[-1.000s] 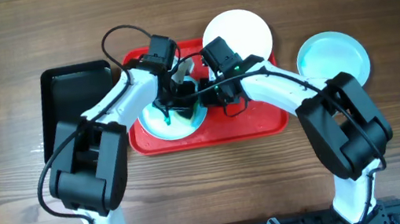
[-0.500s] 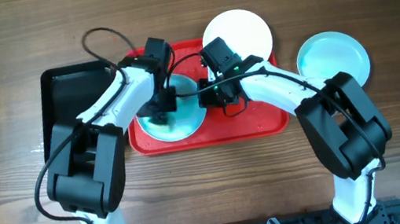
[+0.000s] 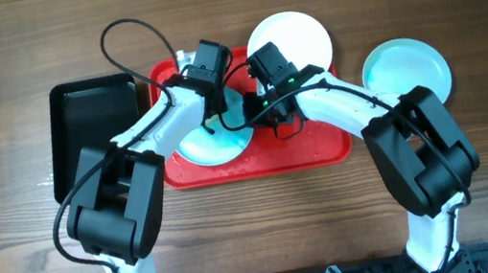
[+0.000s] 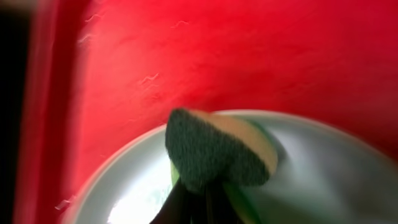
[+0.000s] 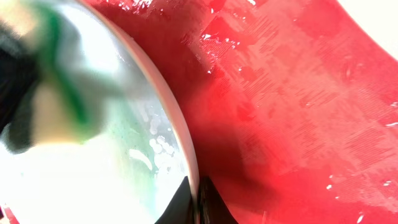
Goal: Clean dirty plates on tray and stack at the side
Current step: 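Scrub the second plate with the sponge in the left gripper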
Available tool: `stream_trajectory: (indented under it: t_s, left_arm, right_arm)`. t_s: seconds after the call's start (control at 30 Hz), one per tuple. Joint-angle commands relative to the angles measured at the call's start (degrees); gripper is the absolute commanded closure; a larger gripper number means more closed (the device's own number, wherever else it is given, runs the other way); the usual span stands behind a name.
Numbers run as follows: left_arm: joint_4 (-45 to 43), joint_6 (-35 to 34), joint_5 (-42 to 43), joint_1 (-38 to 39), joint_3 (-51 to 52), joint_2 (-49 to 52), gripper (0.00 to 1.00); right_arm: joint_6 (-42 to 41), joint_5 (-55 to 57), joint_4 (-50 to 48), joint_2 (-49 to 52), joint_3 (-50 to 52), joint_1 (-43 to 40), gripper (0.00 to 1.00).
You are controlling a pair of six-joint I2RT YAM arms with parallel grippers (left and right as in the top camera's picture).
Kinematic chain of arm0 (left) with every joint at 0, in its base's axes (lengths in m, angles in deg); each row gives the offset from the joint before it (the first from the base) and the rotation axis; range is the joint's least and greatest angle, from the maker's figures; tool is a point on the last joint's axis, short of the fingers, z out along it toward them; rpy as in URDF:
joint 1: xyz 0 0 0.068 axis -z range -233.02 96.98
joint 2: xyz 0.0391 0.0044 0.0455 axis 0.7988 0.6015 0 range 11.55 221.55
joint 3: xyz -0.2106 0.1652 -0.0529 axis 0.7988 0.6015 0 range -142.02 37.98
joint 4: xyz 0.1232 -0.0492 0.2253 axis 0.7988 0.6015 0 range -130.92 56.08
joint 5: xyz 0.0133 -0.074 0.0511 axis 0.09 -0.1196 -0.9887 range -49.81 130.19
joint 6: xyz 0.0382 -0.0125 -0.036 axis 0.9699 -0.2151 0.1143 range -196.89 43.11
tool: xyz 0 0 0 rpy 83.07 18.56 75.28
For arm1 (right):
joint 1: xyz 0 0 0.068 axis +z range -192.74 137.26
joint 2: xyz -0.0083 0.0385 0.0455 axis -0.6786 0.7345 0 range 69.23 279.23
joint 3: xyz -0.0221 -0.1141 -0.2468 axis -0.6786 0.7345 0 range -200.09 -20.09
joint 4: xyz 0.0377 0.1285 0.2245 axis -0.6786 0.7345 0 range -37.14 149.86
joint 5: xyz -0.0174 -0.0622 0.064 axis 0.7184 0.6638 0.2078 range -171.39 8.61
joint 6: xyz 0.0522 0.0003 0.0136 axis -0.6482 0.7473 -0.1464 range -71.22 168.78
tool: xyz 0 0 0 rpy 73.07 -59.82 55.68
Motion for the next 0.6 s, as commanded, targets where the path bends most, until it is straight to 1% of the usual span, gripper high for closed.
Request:
stream_trajectory:
  t_s: [0.0,0.03,0.07,0.1,0.17,0.2,0.23,0.3,0.37,0.47,0.5,0.53,0.57]
  left_arm:
    - [8.66,-8.92,-14.36,-0.46,0.74,1.81,0.96]
    - [11.52,-8.9,-12.28,-0.35,0.74,1.81,0.96]
    - [16.46,-7.52,-4.66,-0.28,0.74,1.81,0.96]
    - [17.86,-5.33,-0.31,-0.28,0.74,1.81,0.96]
    - [18.97,6.73,16.11,-0.31,0.74,1.79,0.96]
    - [19.34,15.43,28.17,-0.31,0.74,1.79,0.96]
    - [19.43,20.61,36.09,-0.31,0.74,1.79,0.96]
    - [19.06,24.87,41.83,-0.31,0.74,1.81,0.96]
    - [15.82,25.88,42.49,-0.33,0.74,1.81,0.96]
    - [6.4,25.7,41.94,-0.42,0.74,1.81,0.96]
    - [3.43,24.52,40.09,-0.39,0.74,1.81,0.96]
    - [-0.2,20.5,34.58,-0.42,0.74,1.81,0.96]
    - [-2.99,15.19,26.45,-0.42,0.74,1.81,0.96]
  right_arm:
    - [0.76,-0.04,0.66,1.88,0.02,0.83,0.96]
    - [0.79,-0.04,0.68,1.88,0.02,0.83,0.96]
    - [0.81,-0.07,0.72,1.88,0.02,0.81,0.96]
    - [0.79,-0.09,0.72,1.88,0.02,0.76,0.96]
    - [0.76,-0.31,0.72,1.88,0.02,0.72,0.96]
    - [0.79,-0.5,0.76,1.88,0.02,0.72,0.96]
    - [0.87,-0.68,0.79,1.88,0.02,0.72,0.96]
    - [1.22,-0.72,0.79,1.88,0.02,0.72,0.96]
    - [1.44,-1.18,0.79,1.88,0.02,0.72,0.96]
    - [1.4,-1.29,0.68,1.88,0.02,0.72,0.96]
    - [1.44,-1.25,0.66,1.88,0.02,0.72,0.96]
    - [1.42,-1.27,0.7,1.88,0.02,0.72,0.96]
    - [1.4,-1.29,0.74,1.88,0.02,0.72,0.96]
